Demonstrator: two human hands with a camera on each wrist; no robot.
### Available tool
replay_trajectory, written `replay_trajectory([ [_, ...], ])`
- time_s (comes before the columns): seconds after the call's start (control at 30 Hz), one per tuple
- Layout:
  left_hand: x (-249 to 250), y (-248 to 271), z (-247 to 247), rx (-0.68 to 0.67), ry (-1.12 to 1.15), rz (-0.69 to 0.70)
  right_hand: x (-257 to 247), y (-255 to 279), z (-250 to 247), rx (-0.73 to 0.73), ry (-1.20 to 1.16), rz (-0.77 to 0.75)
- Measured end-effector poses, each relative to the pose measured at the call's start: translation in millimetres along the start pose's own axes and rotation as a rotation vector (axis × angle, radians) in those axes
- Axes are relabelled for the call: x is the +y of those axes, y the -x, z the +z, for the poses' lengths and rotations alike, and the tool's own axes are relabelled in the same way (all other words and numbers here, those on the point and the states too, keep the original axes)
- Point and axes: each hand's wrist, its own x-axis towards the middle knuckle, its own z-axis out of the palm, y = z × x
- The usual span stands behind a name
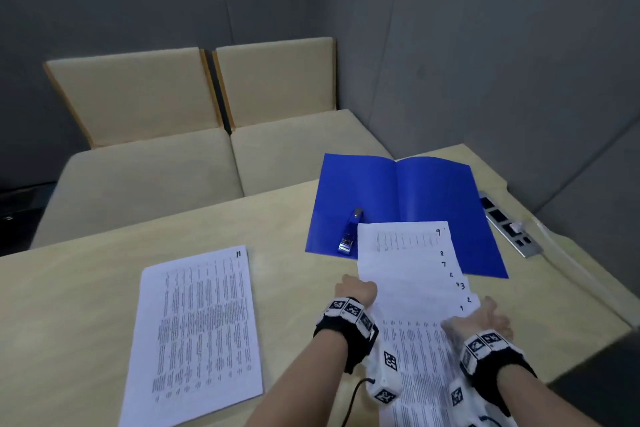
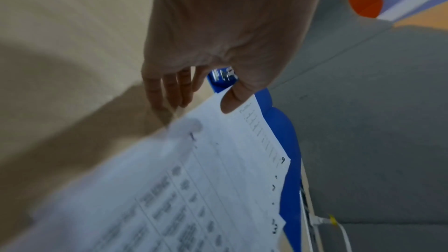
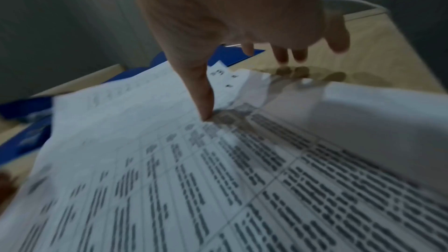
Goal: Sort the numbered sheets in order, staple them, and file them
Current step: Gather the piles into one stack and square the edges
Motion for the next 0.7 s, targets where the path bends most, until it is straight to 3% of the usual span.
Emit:
replay_trajectory([
  [0.2,4.4,-9.3,19.9,-0.009,0.142,-0.071,0.5,-15.2,-6.7,-0.129,0.024,-0.012],
  [0.33,1.2,-3.0,21.5,0.028,-0.020,-0.124,-5.1,-14.9,-5.7,-0.194,-0.042,0.022],
  [0.5,0.9,9.9,32.2,0.121,-0.045,-0.044,-16.4,-19.1,0.2,-0.352,-0.380,0.029],
  [0.7,-10.8,2.6,21.4,0.143,-0.008,-0.010,-14.9,-6.6,-16.4,-0.267,-0.542,-0.273],
])
